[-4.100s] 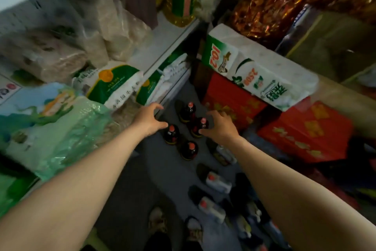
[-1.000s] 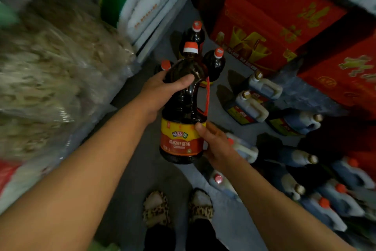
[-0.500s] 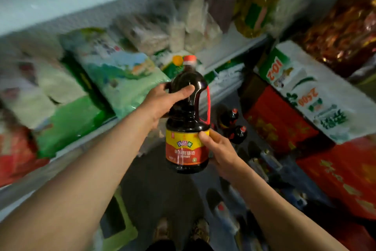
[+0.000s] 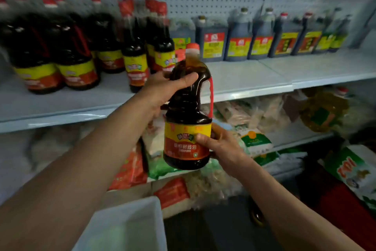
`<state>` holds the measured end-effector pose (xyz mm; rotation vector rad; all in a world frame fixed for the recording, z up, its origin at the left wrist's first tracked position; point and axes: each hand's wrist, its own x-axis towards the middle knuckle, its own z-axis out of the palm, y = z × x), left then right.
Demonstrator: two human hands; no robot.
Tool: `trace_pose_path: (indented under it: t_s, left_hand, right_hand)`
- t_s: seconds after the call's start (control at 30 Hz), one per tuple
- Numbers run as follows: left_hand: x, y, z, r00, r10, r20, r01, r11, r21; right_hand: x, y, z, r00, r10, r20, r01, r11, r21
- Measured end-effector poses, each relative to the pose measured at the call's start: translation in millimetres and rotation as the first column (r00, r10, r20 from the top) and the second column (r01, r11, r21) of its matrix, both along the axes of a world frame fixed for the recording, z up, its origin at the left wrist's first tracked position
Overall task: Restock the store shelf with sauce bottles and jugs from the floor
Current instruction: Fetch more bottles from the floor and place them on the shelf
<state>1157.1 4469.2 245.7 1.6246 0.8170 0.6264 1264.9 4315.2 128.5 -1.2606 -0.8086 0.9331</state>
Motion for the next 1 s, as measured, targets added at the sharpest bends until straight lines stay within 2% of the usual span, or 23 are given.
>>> trace_pose_path:
  t_s: [0.23, 0.4, 0.5, 0.67, 0.87, 1.0]
  left_hand:
    - [-117.6, 93.7, 52.4, 0.99, 0.13, 0.049, -0.135, 0.985, 0.105]
    - [-161.5, 154.5, 67.1, 0.982, 0.097, 0.162, -0.117, 0.986, 0.12]
    - [-168.4, 188.2, 61.5, 0.974, 0.078, 0.214, -0.11, 0.983, 0.145]
    - [-166.0, 217.5, 38.0, 0.968, -0.007, 0.249, -0.043, 0.98, 0.194]
    - [-160.5, 242.4, 11.3, 0.956, 0.002, 0.293, -0.062, 0.979, 0.196]
    - [-148.2, 254.8, 10.3, 0.961, 0.017, 0.275, -0.08, 0.973, 0.219]
  right_hand:
    - [-103.2, 129.2, 41.3, 0.997, 0.077, 0.024, -0.078, 0.995, 0.063]
    - [-123.4, 201.2, 60.4, 0.992, 0.078, 0.099, -0.092, 0.985, 0.145]
    - [-122.1, 235.6, 61.1, 0.983, 0.049, 0.177, -0.077, 0.985, 0.152]
    - [-118.1, 273.9, 45.4, 0.976, 0.037, 0.215, -0.06, 0.993, 0.101]
    - [-113.2, 292.6, 29.8, 0.967, 0.014, 0.256, -0.03, 0.998, 0.059]
    - [-112.1, 302.3, 27.5, 0.935, -0.086, 0.345, 0.068, 0.996, 0.062]
